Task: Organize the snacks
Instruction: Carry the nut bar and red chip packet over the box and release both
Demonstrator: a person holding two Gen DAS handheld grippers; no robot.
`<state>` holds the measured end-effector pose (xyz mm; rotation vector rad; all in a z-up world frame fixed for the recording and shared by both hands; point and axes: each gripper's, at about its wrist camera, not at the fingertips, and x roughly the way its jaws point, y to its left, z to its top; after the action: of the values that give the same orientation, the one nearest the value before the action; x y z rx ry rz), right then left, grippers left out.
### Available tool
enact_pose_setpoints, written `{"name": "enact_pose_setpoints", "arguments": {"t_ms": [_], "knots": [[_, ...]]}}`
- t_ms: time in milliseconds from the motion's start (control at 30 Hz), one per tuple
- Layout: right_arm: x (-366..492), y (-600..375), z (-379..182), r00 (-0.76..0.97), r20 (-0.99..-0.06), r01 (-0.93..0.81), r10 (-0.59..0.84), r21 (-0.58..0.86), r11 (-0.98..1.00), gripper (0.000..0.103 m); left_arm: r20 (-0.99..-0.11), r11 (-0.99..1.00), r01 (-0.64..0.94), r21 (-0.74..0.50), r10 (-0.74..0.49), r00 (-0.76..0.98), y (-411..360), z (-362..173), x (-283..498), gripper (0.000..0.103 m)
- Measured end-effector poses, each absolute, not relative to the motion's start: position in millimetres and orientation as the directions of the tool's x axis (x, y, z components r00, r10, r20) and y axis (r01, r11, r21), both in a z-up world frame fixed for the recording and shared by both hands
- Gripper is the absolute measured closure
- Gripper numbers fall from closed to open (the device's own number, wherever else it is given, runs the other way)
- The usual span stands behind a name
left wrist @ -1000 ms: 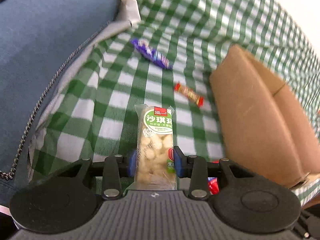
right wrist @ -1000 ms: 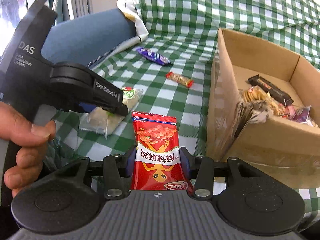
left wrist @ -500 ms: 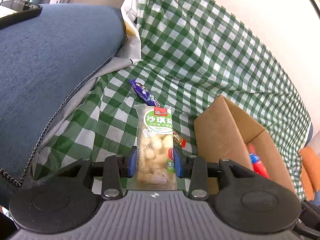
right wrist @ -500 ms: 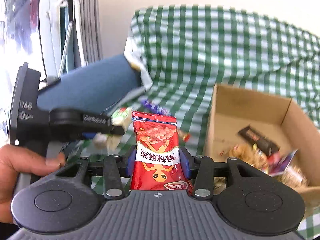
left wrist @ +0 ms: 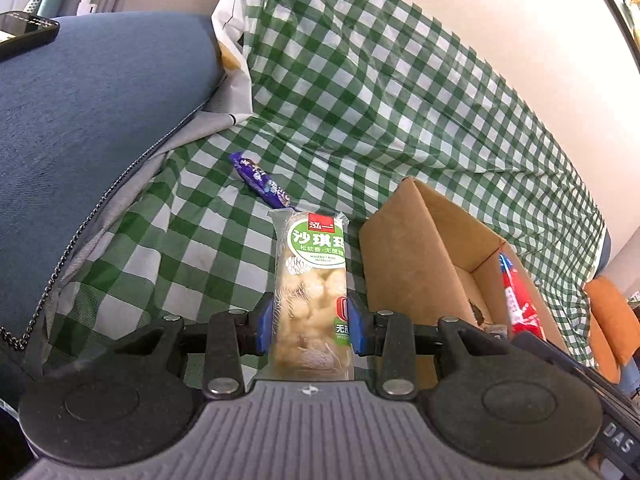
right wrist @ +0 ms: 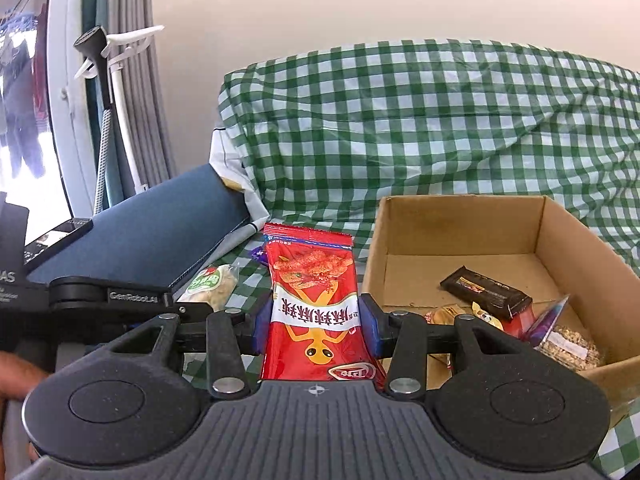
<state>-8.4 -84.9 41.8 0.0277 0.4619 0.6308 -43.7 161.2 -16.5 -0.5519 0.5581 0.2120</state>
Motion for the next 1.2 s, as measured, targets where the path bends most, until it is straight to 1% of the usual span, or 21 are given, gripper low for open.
{"name": "enact_pose_setpoints", "arguments": {"t_ms": [400, 600, 767, 967, 1200], "knots": [[11, -105, 44, 0.764, -0.361, -0.491, 0.534, 0.211, 0.845, 0.056, -0.519, 0.843, -0.285, -0.455, 0.008, 0.855, 140, 8, -35, 0.062], [24, -121, 48, 0.813, -0.335, -0.412, 0.476, 0.245, 0.877, 0.056, -0.503, 0.849, -0.252, -0.463, -0.018, 0.864, 124, 23, -23, 0.062], [37, -129, 43, 0.832, -0.366, -0.336, 0.416, 0.264, 0.904, 0.056, -0.481, 0.855, -0.223, -0.468, -0.035, 0.876, 115, 37, -10, 0.062], [42, -138, 42, 0.858, -0.356, -0.291, 0.371, 0.261, 0.921, 0.056, -0.462, 0.863, -0.194, -0.467, -0.051, 0.885, 104, 53, 7, 0.062], [53, -151, 40, 0.891, -0.361, -0.184, 0.277, 0.272, 0.945, 0.056, -0.446, 0.877, -0.149, -0.457, -0.081, 0.891, 85, 66, 25, 0.062]]}}
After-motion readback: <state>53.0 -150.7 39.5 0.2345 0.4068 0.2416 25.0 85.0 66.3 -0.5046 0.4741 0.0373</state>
